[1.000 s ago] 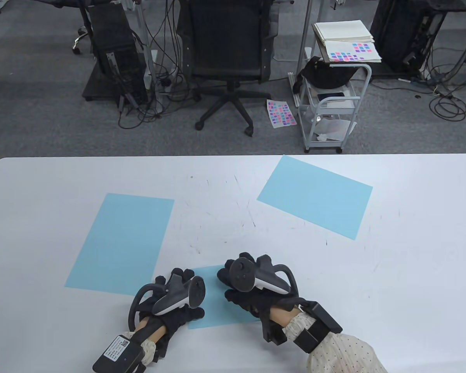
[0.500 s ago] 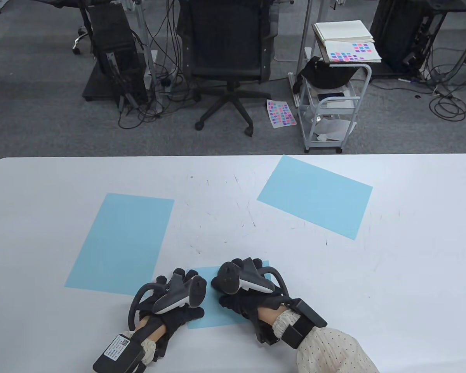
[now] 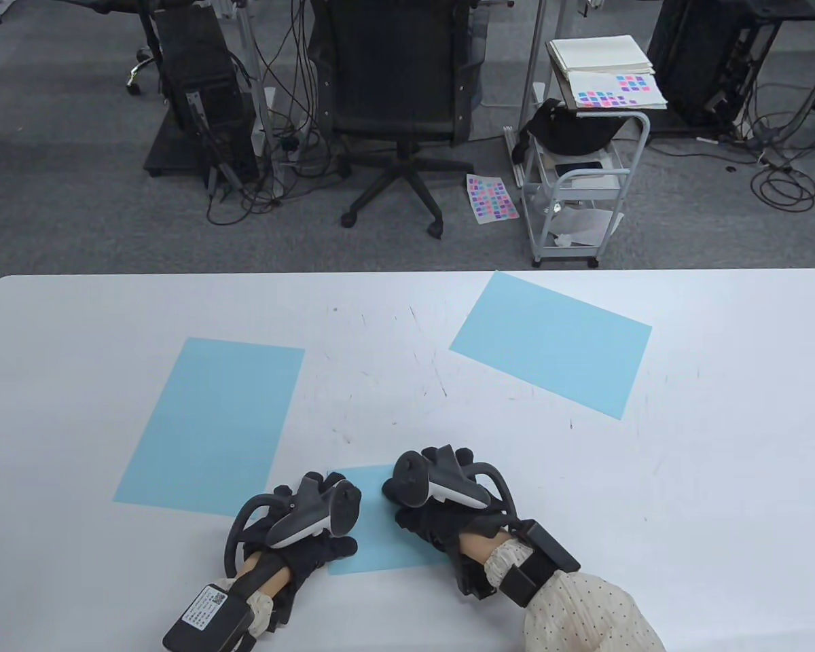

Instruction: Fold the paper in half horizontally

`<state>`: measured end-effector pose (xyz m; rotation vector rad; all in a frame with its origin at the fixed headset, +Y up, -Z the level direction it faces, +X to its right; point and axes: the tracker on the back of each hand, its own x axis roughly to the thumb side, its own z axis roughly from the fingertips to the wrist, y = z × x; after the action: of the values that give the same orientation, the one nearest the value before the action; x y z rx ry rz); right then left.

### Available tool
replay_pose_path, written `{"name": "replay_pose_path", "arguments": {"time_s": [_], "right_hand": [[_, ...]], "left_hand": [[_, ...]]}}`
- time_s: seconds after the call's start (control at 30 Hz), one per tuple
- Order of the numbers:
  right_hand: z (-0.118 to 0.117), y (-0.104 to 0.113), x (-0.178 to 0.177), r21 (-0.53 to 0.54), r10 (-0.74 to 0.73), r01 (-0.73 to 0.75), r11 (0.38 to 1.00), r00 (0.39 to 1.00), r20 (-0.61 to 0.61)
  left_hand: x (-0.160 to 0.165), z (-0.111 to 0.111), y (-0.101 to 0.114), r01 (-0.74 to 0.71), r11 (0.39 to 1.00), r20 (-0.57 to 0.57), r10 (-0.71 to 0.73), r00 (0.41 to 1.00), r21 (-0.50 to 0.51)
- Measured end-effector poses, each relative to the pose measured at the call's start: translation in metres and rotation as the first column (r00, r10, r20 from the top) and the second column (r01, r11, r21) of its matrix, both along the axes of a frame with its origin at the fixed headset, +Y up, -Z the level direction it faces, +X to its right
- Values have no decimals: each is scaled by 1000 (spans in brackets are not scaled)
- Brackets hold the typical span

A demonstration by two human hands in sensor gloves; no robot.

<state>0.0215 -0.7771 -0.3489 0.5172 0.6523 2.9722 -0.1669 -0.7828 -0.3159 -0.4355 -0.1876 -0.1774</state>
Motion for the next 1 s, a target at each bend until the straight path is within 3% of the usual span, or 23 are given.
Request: {"name": "replay_pose_path", "arguments": {"time_s": [1.0], "right_hand": [[-11, -2, 72, -18, -38, 42, 999, 978, 205]], "left_hand": [[-1, 0, 0, -6, 1000, 4, 6, 1000, 13]]}}
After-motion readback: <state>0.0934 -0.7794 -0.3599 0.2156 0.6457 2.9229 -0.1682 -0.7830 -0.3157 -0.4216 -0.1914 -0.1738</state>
